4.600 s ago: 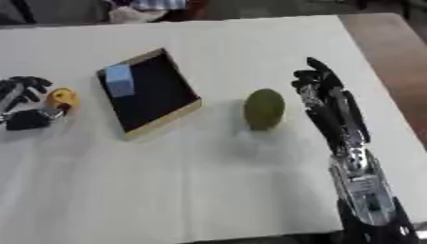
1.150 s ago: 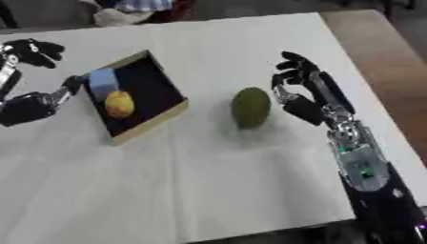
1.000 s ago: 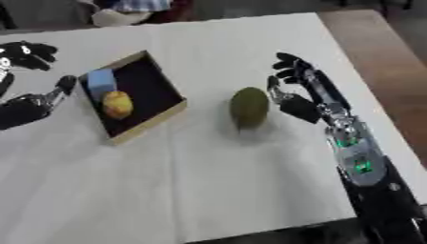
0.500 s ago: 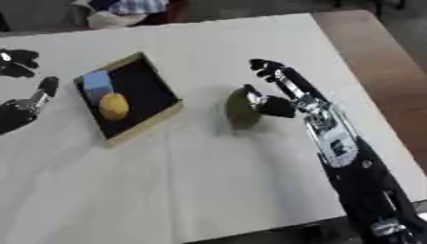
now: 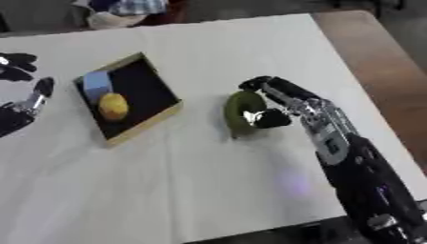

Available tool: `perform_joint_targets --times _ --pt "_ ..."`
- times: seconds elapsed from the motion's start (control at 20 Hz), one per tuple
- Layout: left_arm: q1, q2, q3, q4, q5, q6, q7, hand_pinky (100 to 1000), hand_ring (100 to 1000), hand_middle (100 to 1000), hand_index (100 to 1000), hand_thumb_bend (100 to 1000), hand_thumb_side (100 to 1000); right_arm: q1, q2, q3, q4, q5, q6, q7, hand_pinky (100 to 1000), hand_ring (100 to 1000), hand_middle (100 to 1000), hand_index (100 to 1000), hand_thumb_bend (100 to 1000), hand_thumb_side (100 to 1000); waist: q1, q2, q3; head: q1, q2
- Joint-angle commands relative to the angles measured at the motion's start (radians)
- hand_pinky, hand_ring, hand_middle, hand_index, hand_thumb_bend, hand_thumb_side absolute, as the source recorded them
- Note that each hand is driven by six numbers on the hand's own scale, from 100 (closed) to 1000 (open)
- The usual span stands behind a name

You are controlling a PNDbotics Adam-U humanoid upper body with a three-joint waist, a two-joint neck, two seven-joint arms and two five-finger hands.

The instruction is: Pick up objects on the table and place them in the box.

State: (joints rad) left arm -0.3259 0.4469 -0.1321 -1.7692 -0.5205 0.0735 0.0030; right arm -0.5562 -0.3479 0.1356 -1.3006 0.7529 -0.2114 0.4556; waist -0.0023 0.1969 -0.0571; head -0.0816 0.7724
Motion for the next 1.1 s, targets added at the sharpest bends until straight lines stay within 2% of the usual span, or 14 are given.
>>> perform_joint_targets --times 0.05,0.1,0.2,0.35,0.55,0.8,0.95,1.1 --pt "-0.007 0.011 0.015 -0.015 0.003 -0.002 -0.002 728 645 642 813 313 668 -0.014 -0.028 -0.016 -0.041 0.066 -0.019 0.0 825 793 603 628 100 250 -0.009 -0.028 -0.001 -0.003 -0.002" --pt "-0.006 0.011 0.016 -0.015 0.003 -0.001 -0.002 728 645 642 813 311 669 -0.017 -0.026 -0.022 -0.053 0.084 -0.025 -0.012 809 771 565 518 100 204 -0.009 -0.029 -0.002 -0.003 -0.002" --pt "-0.004 0.01 0.017 -0.015 0.004 -0.001 -0.001 728 645 642 813 307 670 -0.023 -0.018 -0.04 -0.091 0.119 -0.035 -0.043 799 755 542 449 100 169 -0.008 -0.029 -0.003 -0.001 -0.002" --pt "-0.002 0.008 0.019 -0.018 0.006 -0.002 0.002 727 644 641 813 303 669 -0.046 0.0 -0.05 -0.144 0.166 -0.043 -0.096 793 745 530 404 100 134 -0.008 -0.03 -0.003 0.001 -0.002" --pt "0.001 0.006 0.019 -0.021 0.011 -0.001 0.004 727 644 641 812 296 670 -0.115 0.019 -0.02 -0.153 0.18 -0.057 -0.174 792 744 535 405 100 125 -0.007 -0.035 -0.002 -0.001 -0.002" --pt "0.002 -0.001 0.016 -0.022 0.016 -0.002 0.002 727 644 640 812 291 671 -0.244 0.077 0.045 -0.054 0.218 -0.092 -0.224 791 744 540 406 100 118 -0.003 -0.04 0.004 -0.008 -0.002" --pt "-0.001 -0.006 0.014 -0.022 0.018 -0.003 0.0 727 644 640 812 289 671 -0.316 0.138 0.078 0.024 0.252 -0.118 -0.213 791 745 545 411 100 136 0.001 -0.039 0.012 -0.014 -0.002" --pt "-0.005 -0.011 0.012 -0.023 0.019 -0.004 -0.001 726 644 640 812 287 671 -0.355 0.202 0.088 0.111 0.286 -0.136 -0.202 791 743 544 416 100 150 0.004 -0.037 0.022 -0.018 -0.002"
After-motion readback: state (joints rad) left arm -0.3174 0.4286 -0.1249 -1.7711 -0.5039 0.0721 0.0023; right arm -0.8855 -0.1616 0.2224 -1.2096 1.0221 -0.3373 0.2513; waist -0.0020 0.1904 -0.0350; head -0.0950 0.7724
